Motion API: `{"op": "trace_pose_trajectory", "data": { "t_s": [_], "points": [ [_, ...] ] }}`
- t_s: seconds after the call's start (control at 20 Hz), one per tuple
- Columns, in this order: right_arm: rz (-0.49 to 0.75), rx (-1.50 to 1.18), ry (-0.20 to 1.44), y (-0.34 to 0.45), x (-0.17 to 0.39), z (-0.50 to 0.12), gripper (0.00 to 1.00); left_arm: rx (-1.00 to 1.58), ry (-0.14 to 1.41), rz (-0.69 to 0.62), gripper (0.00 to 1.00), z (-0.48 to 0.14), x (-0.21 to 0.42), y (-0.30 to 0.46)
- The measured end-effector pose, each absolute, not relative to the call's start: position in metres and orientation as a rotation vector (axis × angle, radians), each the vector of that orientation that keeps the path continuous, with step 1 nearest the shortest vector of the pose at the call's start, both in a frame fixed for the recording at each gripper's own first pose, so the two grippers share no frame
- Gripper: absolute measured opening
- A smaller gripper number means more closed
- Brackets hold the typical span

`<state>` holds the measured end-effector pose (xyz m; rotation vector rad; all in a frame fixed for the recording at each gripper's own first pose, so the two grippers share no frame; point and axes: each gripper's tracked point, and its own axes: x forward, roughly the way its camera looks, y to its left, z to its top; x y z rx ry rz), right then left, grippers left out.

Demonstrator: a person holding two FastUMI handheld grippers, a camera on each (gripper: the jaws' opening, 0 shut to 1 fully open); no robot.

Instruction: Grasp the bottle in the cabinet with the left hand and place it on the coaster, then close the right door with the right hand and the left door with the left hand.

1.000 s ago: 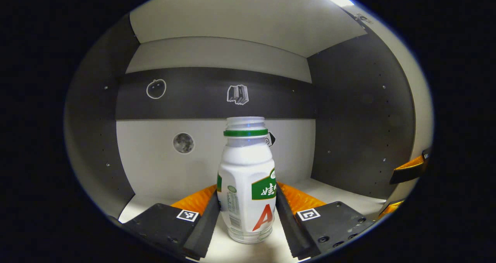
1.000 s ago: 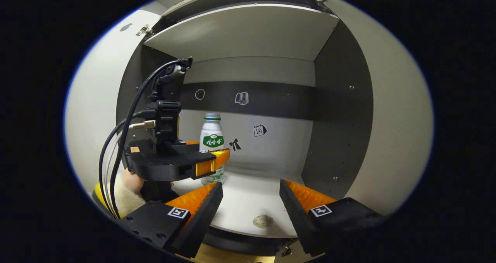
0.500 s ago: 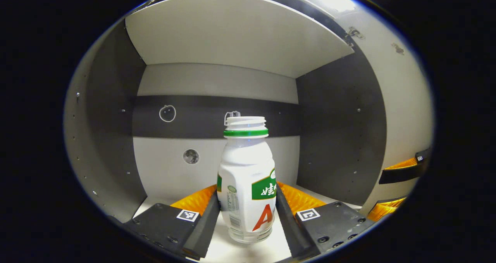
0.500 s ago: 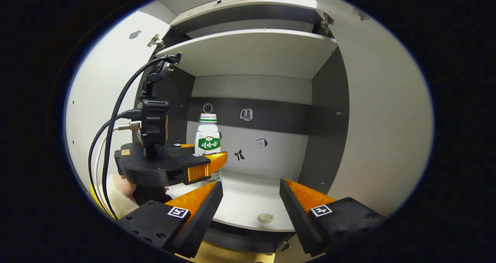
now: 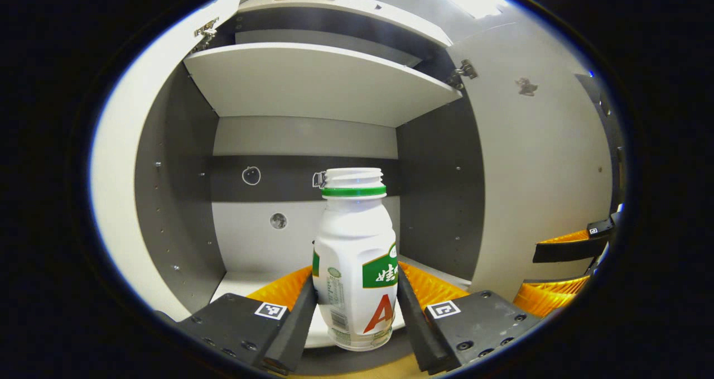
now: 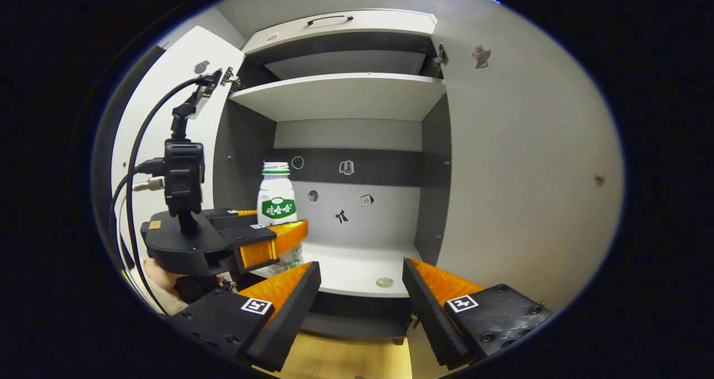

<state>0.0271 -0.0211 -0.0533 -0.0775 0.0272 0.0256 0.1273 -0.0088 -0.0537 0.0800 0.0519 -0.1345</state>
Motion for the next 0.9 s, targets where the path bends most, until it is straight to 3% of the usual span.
{"op": "trace_pose_trajectory", "data": {
  "t_s": [0.25,0.5,0.9],
  "points": [
    [-0.078,-0.099,0.020,-0.039,-0.025,-0.058,1.00,0.099,0.081,-0.202,0.76,-0.075,0.070,-0.030],
    [-0.053,-0.107,0.049,-0.047,-0.046,-0.070,0.97,0.034,0.101,-0.225,0.76,-0.105,0.031,-0.056],
    [0.128,-0.131,0.122,-0.065,-0.058,-0.123,0.98,-0.001,0.116,-0.023,0.76,-0.188,-0.034,-0.055]
  ]
}}
